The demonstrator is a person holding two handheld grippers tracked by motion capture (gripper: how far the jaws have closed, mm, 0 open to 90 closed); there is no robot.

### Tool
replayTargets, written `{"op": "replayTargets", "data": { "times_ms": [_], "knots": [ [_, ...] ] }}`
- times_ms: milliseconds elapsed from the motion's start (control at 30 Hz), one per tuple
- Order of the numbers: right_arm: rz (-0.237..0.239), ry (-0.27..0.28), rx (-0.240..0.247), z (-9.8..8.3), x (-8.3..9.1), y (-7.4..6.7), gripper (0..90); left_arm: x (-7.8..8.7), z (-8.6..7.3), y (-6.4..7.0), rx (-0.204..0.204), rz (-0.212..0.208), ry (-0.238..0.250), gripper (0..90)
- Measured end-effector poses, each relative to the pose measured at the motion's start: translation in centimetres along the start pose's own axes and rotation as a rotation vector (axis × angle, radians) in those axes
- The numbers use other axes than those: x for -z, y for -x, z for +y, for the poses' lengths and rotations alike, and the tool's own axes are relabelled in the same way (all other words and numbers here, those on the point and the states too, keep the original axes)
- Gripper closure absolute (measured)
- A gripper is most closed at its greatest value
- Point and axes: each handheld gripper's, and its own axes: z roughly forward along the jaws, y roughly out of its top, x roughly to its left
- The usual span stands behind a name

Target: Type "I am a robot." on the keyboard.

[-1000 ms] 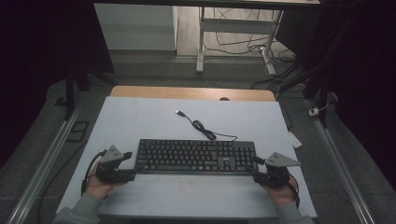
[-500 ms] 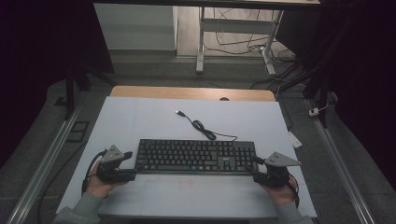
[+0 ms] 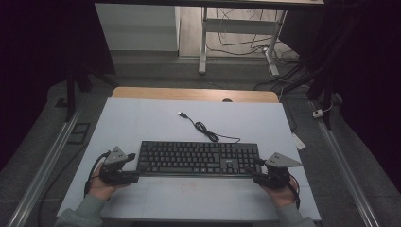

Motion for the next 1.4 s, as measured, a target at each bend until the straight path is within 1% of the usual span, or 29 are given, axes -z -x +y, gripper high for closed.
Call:
{"op": "replayTargets", "data": {
  "times_ms": [167,200,333,400,600,733,800,1000,1200,1400],
  "knots": [
    [0.004,-0.003,0.006,0.6,-0.5,-0.6,48.2,0.0,0.1,0.0,0.003,0.000,0.000,29.4],
    [0.017,0.001,0.008,0.8,-0.7,-0.8,48.1,0.1,0.1,0.1,0.004,0.001,0.001,29.4],
    [0.032,0.002,0.008,1.2,-1.2,-1.2,48.1,0.1,0.2,0.1,0.008,0.000,0.009,29.8],
    [0.033,-0.004,0.012,1.3,-1.3,-1.3,48.1,0.1,0.2,0.2,0.008,-0.004,0.009,29.9],
    [0.050,0.012,0.009,1.7,-1.7,-1.6,48.1,-0.1,0.3,0.2,0.013,-0.008,0.010,31.1],
    [0.057,0.008,0.008,2.1,-2.1,-1.9,48.3,-0.1,0.3,0.2,0.013,-0.014,0.013,31.8],
    [0.064,0.010,0.005,2.3,-2.4,-2.1,48.4,-0.1,0.4,0.2,0.014,-0.015,0.014,32.1],
    [0.091,0.004,0.020,3.1,-3.6,-3.1,48.8,-0.1,0.4,0.2,0.016,-0.016,0.013,32.8],
    [0.104,0.006,0.024,3.9,-4.5,-3.8,49.2,-0.2,0.4,0.3,0.020,-0.015,0.009,33.6],
    [0.120,0.000,0.034,4.9,-5.5,-4.8,49.4,-0.2,0.5,0.2,0.028,-0.017,0.008,34.8]
  ]
}}
